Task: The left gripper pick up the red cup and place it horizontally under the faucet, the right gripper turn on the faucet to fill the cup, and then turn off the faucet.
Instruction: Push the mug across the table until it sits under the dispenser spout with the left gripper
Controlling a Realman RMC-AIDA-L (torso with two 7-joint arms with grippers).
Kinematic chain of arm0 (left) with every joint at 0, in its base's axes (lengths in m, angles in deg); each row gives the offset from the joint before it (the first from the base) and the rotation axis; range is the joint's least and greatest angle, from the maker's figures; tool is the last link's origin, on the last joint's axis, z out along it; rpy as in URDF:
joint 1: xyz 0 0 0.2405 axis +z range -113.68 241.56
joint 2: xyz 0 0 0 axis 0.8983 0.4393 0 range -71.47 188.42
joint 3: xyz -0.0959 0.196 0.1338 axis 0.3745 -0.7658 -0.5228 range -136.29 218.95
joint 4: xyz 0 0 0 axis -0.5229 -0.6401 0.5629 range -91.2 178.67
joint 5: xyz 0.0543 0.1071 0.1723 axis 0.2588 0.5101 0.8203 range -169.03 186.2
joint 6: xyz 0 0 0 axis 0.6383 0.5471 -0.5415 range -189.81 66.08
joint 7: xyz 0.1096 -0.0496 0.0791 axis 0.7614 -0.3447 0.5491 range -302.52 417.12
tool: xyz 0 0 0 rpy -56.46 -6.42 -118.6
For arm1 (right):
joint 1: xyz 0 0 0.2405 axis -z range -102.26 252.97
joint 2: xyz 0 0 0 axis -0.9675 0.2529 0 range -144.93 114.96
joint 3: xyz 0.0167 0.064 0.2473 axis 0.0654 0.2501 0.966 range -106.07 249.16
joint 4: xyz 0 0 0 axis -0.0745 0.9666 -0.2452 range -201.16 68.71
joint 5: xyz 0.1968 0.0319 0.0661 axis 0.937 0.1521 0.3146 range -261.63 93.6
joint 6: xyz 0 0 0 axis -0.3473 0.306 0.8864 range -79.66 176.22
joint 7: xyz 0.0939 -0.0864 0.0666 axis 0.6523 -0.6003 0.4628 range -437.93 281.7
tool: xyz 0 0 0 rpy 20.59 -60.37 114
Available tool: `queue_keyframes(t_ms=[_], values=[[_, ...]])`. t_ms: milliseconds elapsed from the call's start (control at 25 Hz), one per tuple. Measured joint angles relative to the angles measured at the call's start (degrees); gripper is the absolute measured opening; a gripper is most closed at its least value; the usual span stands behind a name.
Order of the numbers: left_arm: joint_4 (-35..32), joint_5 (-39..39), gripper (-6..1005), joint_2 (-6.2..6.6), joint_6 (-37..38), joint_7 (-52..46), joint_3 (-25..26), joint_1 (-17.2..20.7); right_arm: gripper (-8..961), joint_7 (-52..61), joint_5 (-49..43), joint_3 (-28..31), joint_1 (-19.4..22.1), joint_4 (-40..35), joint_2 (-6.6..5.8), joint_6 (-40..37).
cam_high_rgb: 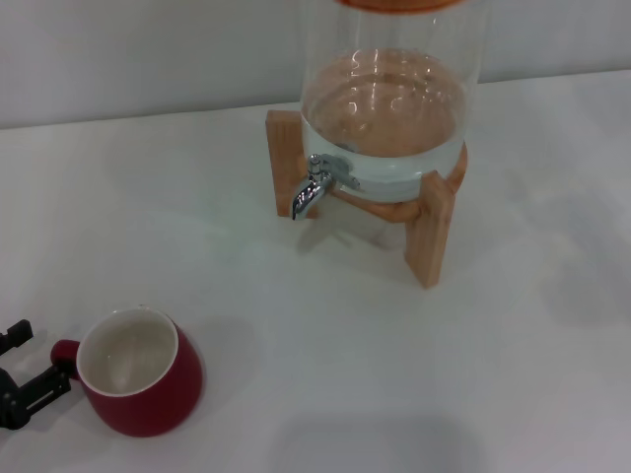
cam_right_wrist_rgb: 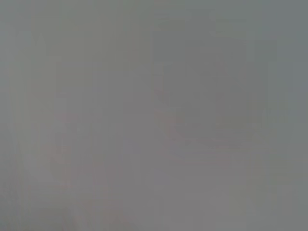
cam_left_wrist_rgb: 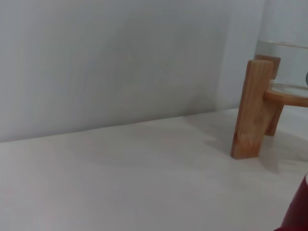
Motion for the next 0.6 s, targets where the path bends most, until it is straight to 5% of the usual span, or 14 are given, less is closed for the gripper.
queue_keyframes(t_ms=[600], values=[[-0.24,0.15,670,0.08,-0.49,-1.43,0.02,0.0,721,-0.01,0.79,0.17,-0.08,-0.05,0.0,0.26]])
